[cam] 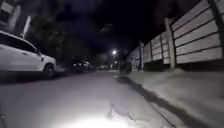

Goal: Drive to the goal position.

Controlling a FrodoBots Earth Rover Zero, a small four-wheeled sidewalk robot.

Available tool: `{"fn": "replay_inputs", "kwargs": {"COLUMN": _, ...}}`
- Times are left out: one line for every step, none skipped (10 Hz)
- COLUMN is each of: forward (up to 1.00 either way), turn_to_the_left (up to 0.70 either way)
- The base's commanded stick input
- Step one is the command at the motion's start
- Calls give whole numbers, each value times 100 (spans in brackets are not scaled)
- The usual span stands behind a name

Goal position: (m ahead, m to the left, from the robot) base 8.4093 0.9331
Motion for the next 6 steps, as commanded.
{"fn": "replay_inputs", "kwargs": {"forward": 70, "turn_to_the_left": -14}}
{"fn": "replay_inputs", "kwargs": {"forward": 70, "turn_to_the_left": -2}}
{"fn": "replay_inputs", "kwargs": {"forward": 70, "turn_to_the_left": -1}}
{"fn": "replay_inputs", "kwargs": {"forward": 70, "turn_to_the_left": 0}}
{"fn": "replay_inputs", "kwargs": {"forward": 70, "turn_to_the_left": 0}}
{"fn": "replay_inputs", "kwargs": {"forward": 70, "turn_to_the_left": 0}}
